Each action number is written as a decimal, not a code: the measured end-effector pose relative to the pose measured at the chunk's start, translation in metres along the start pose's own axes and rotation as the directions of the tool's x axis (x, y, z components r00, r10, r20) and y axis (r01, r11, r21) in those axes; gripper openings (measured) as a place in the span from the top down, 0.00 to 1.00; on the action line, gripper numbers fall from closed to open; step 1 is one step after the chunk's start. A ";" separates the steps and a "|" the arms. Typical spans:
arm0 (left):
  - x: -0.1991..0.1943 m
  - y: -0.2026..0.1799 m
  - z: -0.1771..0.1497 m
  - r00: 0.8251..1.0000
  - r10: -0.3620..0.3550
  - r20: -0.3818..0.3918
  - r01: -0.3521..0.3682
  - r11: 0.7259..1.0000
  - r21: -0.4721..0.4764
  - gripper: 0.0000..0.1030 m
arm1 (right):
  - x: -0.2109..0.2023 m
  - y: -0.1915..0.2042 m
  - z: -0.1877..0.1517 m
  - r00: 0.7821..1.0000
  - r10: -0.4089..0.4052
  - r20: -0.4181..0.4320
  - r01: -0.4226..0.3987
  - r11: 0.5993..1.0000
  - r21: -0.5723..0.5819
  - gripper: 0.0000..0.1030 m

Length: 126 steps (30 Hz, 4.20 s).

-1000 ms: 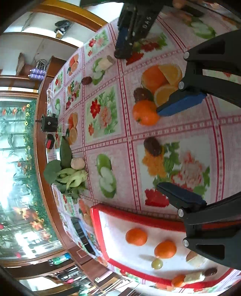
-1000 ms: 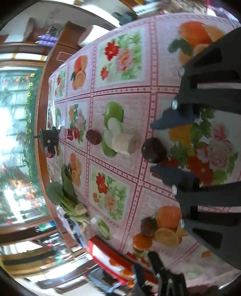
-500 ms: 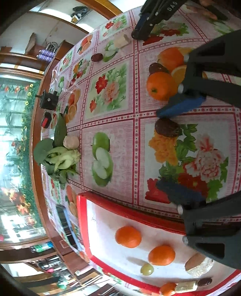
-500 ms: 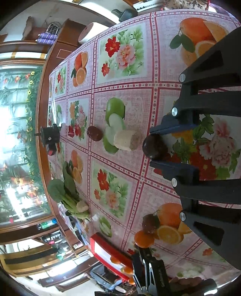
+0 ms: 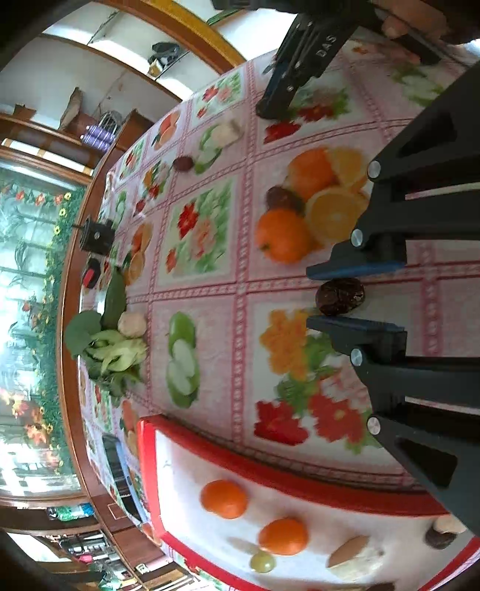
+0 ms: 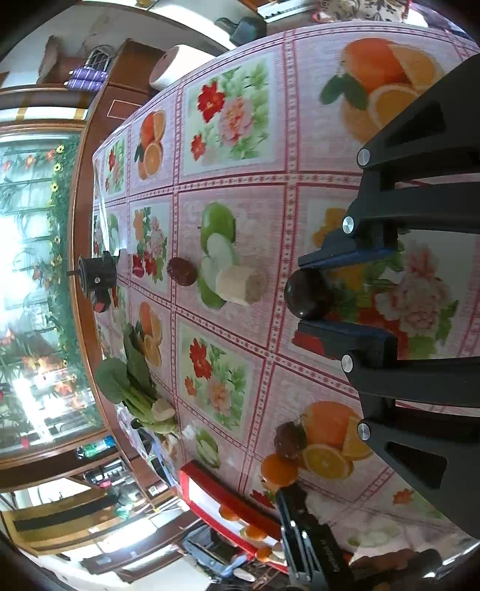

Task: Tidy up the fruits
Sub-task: 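Carry both held dates over the white red-rimmed tray, then lower the dates into the tray and open both grippers, then move both grippers back over the fruits on the tablecloth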

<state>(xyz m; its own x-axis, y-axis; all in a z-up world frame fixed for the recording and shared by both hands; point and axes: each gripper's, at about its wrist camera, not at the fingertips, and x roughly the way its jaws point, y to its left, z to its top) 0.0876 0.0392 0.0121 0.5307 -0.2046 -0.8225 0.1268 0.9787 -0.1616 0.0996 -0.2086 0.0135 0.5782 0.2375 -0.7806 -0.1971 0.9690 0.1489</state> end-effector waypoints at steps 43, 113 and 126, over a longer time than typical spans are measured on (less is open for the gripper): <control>-0.110 0.079 -0.070 0.991 -0.078 0.109 0.088 0.992 -0.094 0.79 | -0.026 0.153 -0.015 0.990 0.136 -0.030 -0.139 0.980 -0.141 0.73; -0.094 0.182 -0.061 0.981 0.167 0.096 -0.138 0.957 -0.254 0.36 | 0.028 0.297 0.005 0.968 0.233 -0.092 -0.250 0.920 -0.302 0.59; -0.107 0.134 -0.066 0.980 0.155 0.122 -0.124 0.965 -0.232 0.29 | -0.006 0.225 -0.023 0.975 0.202 -0.090 -0.213 0.966 -0.143 0.48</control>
<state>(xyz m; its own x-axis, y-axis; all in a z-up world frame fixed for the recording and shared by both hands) -0.0071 0.1939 0.0427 0.6419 -0.0513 -0.7651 -0.1376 0.9738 -0.1808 0.0333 0.0062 0.0380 0.4527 0.4213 -0.7859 -0.4273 0.8761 0.2235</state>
